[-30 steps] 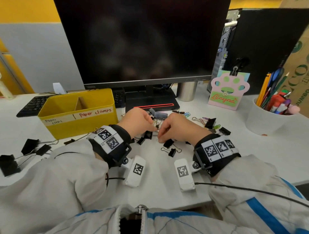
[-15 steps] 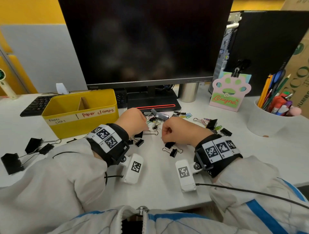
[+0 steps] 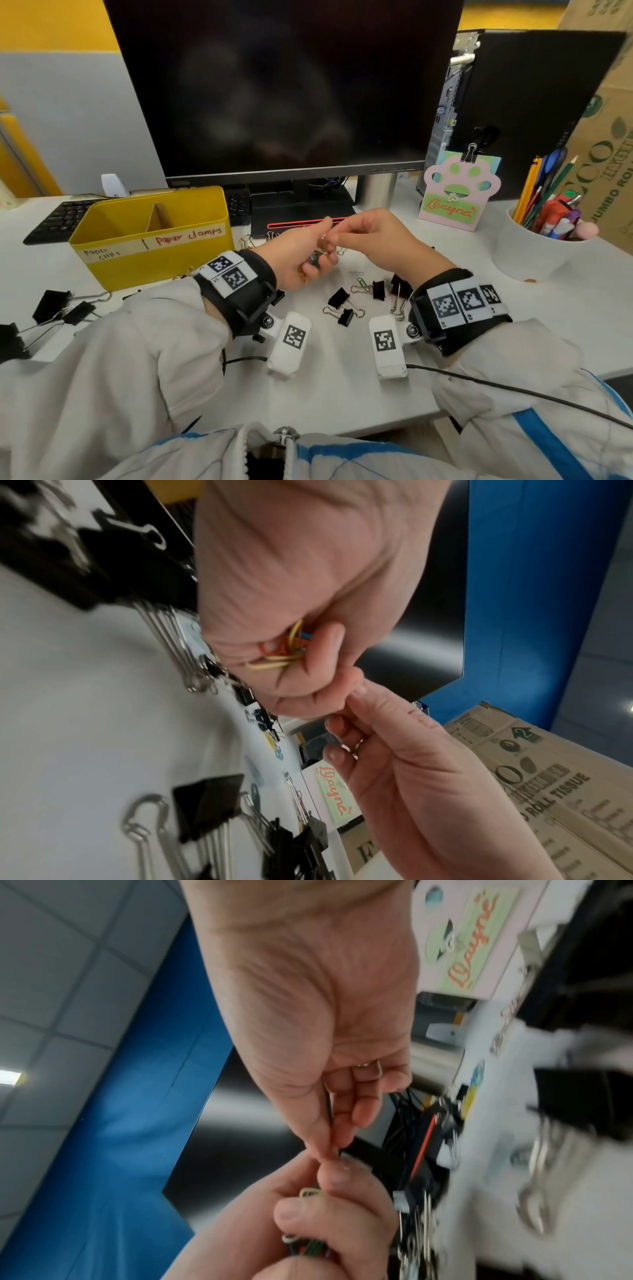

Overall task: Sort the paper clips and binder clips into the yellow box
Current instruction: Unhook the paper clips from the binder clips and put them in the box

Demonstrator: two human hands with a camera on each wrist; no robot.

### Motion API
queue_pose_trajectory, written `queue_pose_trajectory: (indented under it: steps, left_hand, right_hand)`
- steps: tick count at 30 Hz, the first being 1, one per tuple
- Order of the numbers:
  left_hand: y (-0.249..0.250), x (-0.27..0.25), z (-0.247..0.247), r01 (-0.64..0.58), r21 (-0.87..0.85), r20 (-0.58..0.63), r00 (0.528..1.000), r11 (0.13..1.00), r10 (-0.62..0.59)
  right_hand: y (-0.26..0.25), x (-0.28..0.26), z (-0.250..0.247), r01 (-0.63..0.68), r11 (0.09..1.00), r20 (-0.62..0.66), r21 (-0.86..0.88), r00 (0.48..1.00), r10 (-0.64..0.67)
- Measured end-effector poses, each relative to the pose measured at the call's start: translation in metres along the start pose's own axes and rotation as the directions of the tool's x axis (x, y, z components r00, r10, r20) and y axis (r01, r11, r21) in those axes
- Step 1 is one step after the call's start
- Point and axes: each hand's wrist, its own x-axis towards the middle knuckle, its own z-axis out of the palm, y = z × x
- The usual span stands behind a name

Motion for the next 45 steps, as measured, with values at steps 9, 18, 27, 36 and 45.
queue_pose_trajectory:
  steps: [9,18,27,36,45]
  left_hand:
    - [0.01,0.008,0.041,-0.066,0.731,-0.216,0.922,0.679,0.321]
    - [0.01,0.014,0.047,-0.272,0.949,0.199,0.909,0.159,0.366]
    - [0.007,0.017,0.063,-0.318,0.938,0.345,0.895,-0.137,0.281]
    - [0.027,0.014,0.034,-0.146,0.969,0.2,0.938,-0.2,0.284]
    - [0.035,0.025,0.034,-0.042,0.989,0.09,0.933,-0.144,0.35]
  right_hand:
    - [0.015,-0.027,-0.042,-0.371,0.829,0.015,-0.418,0.91,0.414]
    - [0.008,-0.033,-0.05,-0.363,0.757,0.065,-0.544,0.881,0.469]
    - [0.016,-0.037,-0.06,-0.376,0.752,0.049,-0.541,0.879,0.475]
    - [0.018,-0.05,-0.114,-0.484,0.601,-0.168,-0.636,0.847,0.504]
    - [0.028,-0.037,-0.096,-0.449,0.603,-0.234,-0.659,0.885,0.403]
